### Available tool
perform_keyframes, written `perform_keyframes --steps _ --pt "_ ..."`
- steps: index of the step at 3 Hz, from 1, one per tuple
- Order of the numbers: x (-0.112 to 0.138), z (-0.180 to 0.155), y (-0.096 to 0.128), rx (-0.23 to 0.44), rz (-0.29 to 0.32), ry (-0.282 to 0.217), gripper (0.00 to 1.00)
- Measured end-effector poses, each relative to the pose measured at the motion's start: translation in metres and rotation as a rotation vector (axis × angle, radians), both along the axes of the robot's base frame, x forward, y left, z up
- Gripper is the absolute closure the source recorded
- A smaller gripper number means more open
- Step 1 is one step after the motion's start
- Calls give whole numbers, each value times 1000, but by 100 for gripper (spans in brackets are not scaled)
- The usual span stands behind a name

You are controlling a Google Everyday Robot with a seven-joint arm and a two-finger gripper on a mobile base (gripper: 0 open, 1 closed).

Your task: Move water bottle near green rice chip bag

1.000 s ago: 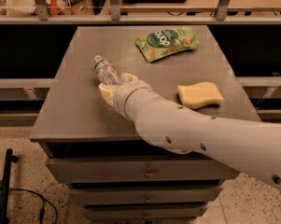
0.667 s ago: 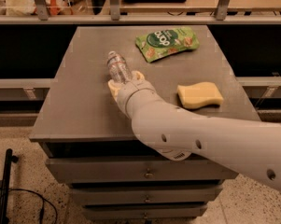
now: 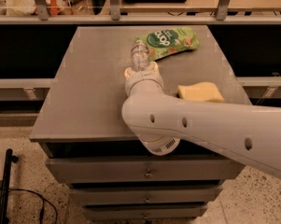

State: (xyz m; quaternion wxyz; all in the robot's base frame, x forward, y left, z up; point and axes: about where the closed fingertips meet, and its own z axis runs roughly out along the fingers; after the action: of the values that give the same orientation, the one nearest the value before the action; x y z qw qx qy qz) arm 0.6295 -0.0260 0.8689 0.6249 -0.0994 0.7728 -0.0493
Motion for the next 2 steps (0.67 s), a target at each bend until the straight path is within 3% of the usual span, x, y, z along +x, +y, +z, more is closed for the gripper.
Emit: perform_keyframes --steps 1,2 --pt "12 7 -27 -25 -92 -4 100" --pt "16 7 -41 -35 -129 37 82"
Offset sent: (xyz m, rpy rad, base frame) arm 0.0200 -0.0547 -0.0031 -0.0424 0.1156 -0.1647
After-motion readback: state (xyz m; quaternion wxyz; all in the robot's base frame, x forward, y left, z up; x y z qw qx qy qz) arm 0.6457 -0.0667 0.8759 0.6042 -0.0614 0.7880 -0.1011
